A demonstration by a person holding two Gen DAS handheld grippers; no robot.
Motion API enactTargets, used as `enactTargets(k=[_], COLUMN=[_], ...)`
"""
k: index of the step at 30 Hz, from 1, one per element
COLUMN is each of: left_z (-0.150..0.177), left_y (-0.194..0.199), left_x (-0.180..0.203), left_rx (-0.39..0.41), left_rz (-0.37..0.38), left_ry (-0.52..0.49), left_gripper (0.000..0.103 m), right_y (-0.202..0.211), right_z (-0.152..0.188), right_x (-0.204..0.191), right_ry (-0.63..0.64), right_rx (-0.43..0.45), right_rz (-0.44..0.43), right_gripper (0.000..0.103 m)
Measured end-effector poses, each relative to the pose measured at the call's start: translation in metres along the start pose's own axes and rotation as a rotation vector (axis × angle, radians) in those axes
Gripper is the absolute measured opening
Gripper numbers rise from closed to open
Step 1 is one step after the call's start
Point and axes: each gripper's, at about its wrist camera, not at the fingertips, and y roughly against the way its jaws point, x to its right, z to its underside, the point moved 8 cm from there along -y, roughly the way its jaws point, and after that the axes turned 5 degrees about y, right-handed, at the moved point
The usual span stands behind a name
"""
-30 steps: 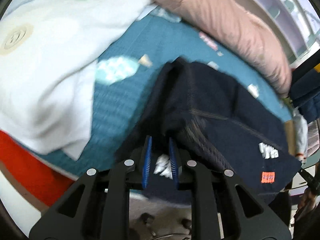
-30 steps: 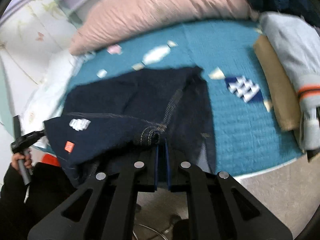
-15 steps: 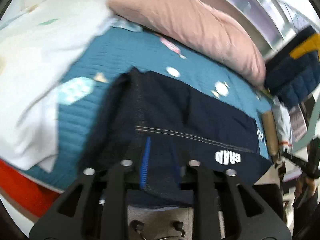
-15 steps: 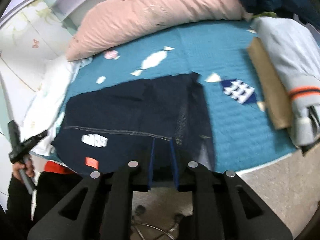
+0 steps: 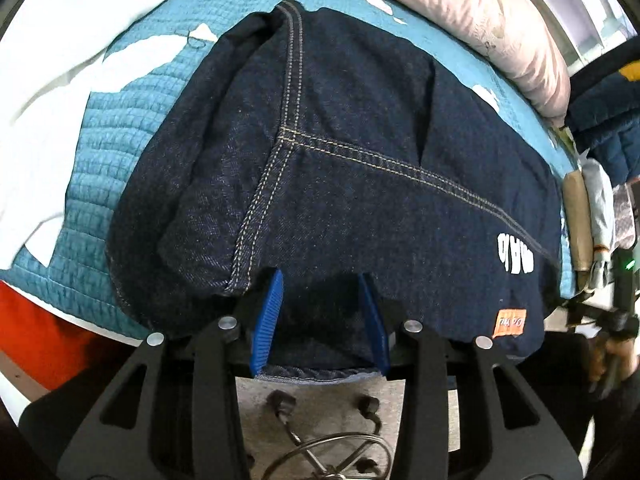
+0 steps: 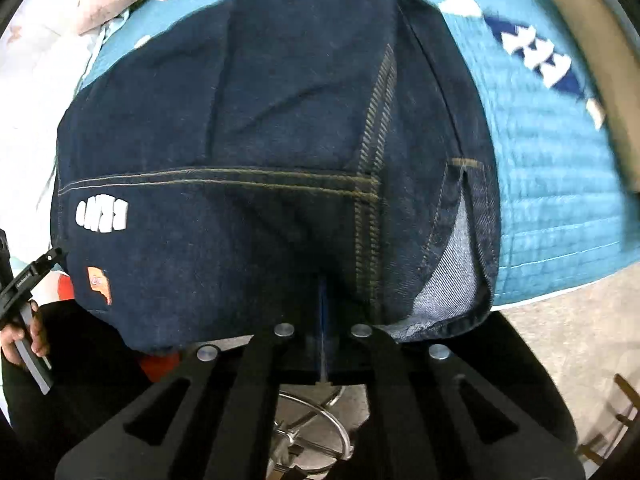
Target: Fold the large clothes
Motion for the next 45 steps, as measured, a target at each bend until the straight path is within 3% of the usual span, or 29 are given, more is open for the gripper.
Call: enactTargets(k=[5,9,13,16,17,19,22,24,29,32,38,39,41,45], left_z=[0.004,0.007,0.013,0.016,0.014,0.012,0.007,0.002,-0.017,-0.028,-0.033,-0.031,-0.024,-0.023], left_y=[0.003,0.007,0.012,0.013,0.013,0.019,0.036,0.049,0.071,0.072,0.049,0.044,0.036,0.025], left_x=[0.002,-0.004,-0.010,-0.009,-0.008,-0.010,-0.016,-0.022,-0.057,-0.077,-0.099,-0.100,-0.098,-0.095], left_rx=[0.031,0.029,0.035,0.037,0.041,0.051,0.080,0.126,0.205,0.208,0.131,0.106,0.076,0.049], left_rz=[0.025,0.063,0.074,0.079,0.091,0.131,0.180,0.196,0.162,0.135,0.093,0.095,0.096,0.070], left_ry=[-0.008,0.006,-0.005,-0.028,-0.027,-0.007,0.039,0.065,0.152,0.219,0.252,0.256,0.252,0.222], left_gripper=[0.040,0.040,0.040,0.040,0.040,0.040,0.053,0.058,0.066,0.066,0.068,0.068,0.068,0.067], right_y=[0.034,0.022,-0.017,-0.060,-0.079,-0.092,-0.080,-0.059,-0.053,-0.076,-0.066,-0.057,-0.044,-0.058], right_z=[-0.055,-0.117,-0.153,-0.160,-0.160,-0.160,-0.157,-0.142,-0.087,-0.082,-0.081,-0.079,-0.070,-0.038], right_x=[-0.061,-0.124,-0.165,-0.173,-0.169,-0.160,-0.159,-0.161,-0.175,-0.166,-0.168,-0.168,-0.178,-0.189], right_ry=[0.061,0.091,0.087,0.079,0.080,0.026,0.016,0.013,0.074,0.038,0.045,0.035,0.048,0.057], right_rx=[0.148,0.207,0.166,0.076,0.049,0.048,0.059,0.062,0.010,0.021,0.056,0.072,0.073,-0.018], right_rz=[-0.108,-0.192,-0.251,-0.171,-0.136,-0.183,-0.213,-0.241,-0.213,-0.197,-0.206,-0.219,-0.244,-0.275], right_gripper=[0.006,0.006,0.005,0.003,0.000,0.000,0.000,0.006,0.004,0.000,0.000,0.007,0.006,0.005])
